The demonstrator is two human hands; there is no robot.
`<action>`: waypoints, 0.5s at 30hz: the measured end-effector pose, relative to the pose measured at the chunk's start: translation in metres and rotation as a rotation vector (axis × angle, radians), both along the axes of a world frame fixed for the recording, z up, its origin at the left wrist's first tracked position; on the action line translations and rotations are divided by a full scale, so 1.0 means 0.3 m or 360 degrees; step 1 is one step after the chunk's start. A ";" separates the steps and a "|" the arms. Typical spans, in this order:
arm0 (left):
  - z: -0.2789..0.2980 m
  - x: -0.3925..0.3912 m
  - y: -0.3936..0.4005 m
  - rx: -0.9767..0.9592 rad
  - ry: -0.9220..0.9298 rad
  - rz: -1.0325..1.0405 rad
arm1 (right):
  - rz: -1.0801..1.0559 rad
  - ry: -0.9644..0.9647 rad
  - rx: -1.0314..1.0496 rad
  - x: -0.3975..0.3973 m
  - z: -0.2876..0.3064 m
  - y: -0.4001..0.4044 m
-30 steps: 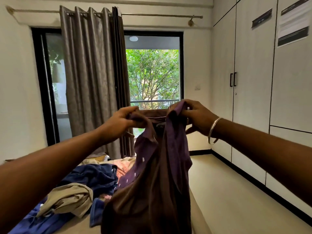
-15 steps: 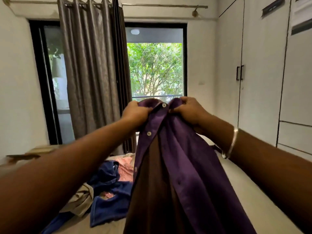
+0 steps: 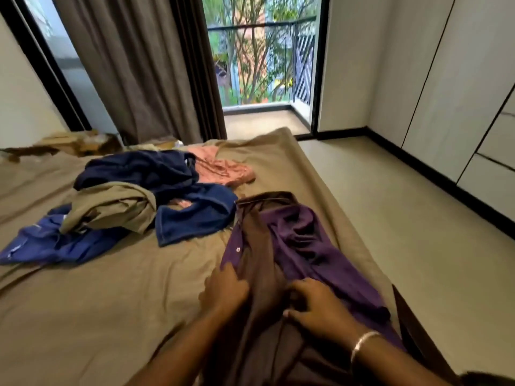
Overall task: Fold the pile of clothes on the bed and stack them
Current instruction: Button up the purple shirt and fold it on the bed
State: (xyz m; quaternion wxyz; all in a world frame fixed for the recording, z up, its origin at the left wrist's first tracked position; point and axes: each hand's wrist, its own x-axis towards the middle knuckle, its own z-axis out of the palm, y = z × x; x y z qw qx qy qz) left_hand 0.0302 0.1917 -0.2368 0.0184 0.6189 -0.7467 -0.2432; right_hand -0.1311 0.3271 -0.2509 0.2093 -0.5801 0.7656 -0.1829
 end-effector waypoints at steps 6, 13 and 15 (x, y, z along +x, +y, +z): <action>-0.088 0.061 0.047 0.0072 0.0213 0.0229 | 0.0023 0.0441 0.0009 0.047 -0.105 -0.009; -0.056 0.124 0.046 0.0377 0.0295 0.0305 | -0.0053 0.0229 -0.0203 0.041 -0.070 0.010; -0.039 0.126 0.041 0.0388 0.0383 0.0404 | -0.0094 0.0203 -0.0390 0.045 -0.047 0.020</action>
